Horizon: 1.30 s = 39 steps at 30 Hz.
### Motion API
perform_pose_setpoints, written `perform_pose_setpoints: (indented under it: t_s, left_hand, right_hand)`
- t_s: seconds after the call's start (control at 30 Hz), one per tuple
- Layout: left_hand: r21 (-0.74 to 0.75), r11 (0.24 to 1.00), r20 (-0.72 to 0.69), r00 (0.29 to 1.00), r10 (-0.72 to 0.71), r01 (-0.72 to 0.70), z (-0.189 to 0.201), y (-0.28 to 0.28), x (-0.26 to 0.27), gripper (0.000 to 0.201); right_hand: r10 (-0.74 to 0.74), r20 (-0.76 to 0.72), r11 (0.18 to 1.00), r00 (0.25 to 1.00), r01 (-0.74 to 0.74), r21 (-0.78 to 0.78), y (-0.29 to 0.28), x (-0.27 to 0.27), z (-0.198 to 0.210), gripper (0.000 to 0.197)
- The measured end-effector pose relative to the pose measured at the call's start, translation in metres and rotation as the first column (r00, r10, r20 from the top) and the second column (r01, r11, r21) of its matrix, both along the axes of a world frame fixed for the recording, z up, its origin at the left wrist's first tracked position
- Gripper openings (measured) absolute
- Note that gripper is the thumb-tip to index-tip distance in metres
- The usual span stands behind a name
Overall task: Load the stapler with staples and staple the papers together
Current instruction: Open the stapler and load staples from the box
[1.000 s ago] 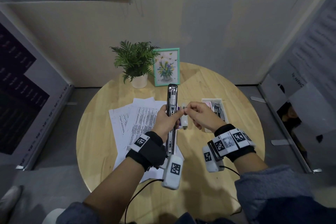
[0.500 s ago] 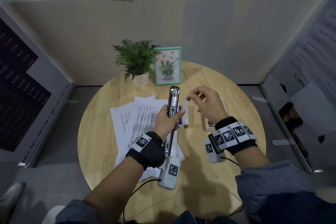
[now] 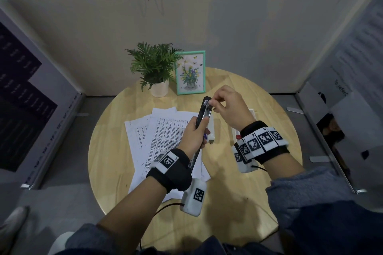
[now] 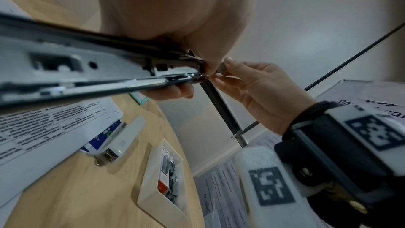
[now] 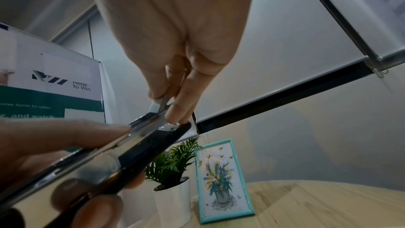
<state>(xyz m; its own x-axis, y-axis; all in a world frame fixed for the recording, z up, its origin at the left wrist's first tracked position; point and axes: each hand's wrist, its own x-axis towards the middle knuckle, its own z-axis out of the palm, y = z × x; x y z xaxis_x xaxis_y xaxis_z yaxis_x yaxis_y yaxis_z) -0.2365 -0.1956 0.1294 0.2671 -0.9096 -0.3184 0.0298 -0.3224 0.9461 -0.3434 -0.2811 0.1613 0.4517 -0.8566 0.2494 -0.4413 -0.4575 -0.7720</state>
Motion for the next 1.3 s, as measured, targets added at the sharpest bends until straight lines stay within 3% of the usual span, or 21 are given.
perform_pose_setpoints:
  t_s: [0.3, 0.5, 0.57, 0.63, 0.7, 0.77, 0.83, 0.9, 1.03, 1.13, 1.23, 1.3]
  left_hand:
    - [0.011, 1.000, -0.014, 1.000, -0.003, 0.003, -0.006, -0.002, -0.004, 0.024]
    - [0.018, 1.000, -0.044, 0.999, -0.017, 0.018, -0.006, -0.004, -0.003, 0.027]
    - [0.062, 0.998, -0.089, 0.996, -0.026, 0.032, -0.005, -0.004, -0.001, 0.028]
    - [0.120, 0.992, -0.223, 0.975, -0.012, 0.039, -0.002, -0.005, 0.002, 0.037]
    - [0.143, 0.989, -0.418, 0.908, 0.039, 0.023, 0.001, -0.007, 0.007, 0.040]
    - [0.128, 0.991, -0.540, 0.837, 0.091, -0.025, 0.002, -0.008, 0.018, 0.036]
    - [0.102, 0.994, -0.577, 0.811, 0.096, -0.045, 0.002, -0.010, 0.029, 0.035]
    - [0.080, 0.993, -0.608, 0.785, 0.119, -0.088, -0.002, -0.011, 0.038, 0.036]
    - [-0.003, 0.977, -0.683, 0.714, 0.154, -0.213, -0.011, -0.011, 0.045, 0.024]
    - [-0.091, 0.974, -0.622, 0.775, 0.107, -0.207, -0.015, -0.009, 0.050, 0.023]
    - [-0.127, 0.975, -0.441, 0.891, 0.109, -0.182, -0.024, -0.002, 0.057, 0.024]
    - [-0.119, 0.982, -0.354, 0.930, 0.098, -0.149, -0.033, 0.004, 0.058, 0.027]
  right_hand:
    - [-0.063, -0.034, 0.997, 0.997, 0.061, -0.051, 0.000, -0.001, -0.002, 0.013]
    - [-0.150, 0.124, 0.986, 0.981, 0.158, -0.057, 0.003, 0.004, -0.011, 0.013]
    - [-0.155, 0.128, 0.985, 0.980, 0.164, -0.061, 0.004, 0.005, -0.014, 0.010]
    - [-0.160, 0.129, 0.985, 0.979, 0.167, -0.046, 0.006, 0.004, -0.017, 0.008]
    - [-0.171, 0.116, 0.985, 0.978, 0.170, 0.024, 0.010, 0.001, -0.021, 0.010]
    - [-0.116, 0.008, 0.978, 0.993, 0.112, 0.178, 0.020, -0.002, -0.024, 0.017]
    - [0.030, -0.038, 0.911, 0.999, -0.012, 0.413, 0.036, -0.001, -0.029, 0.034]
    - [0.112, 0.021, 0.807, 0.994, -0.103, 0.581, 0.052, 0.001, -0.034, 0.048]
    - [0.181, 0.084, 0.695, 0.980, -0.188, 0.694, 0.072, 0.005, -0.042, 0.075]
    - [0.103, 0.068, 0.762, 0.992, -0.123, 0.636, 0.077, 0.006, -0.046, 0.060]
    - [-0.008, 0.145, 0.841, 0.989, -0.072, 0.536, 0.073, 0.005, -0.044, 0.032]
    - [-0.041, 0.194, 0.870, 0.980, -0.060, 0.490, 0.069, 0.006, -0.043, 0.023]
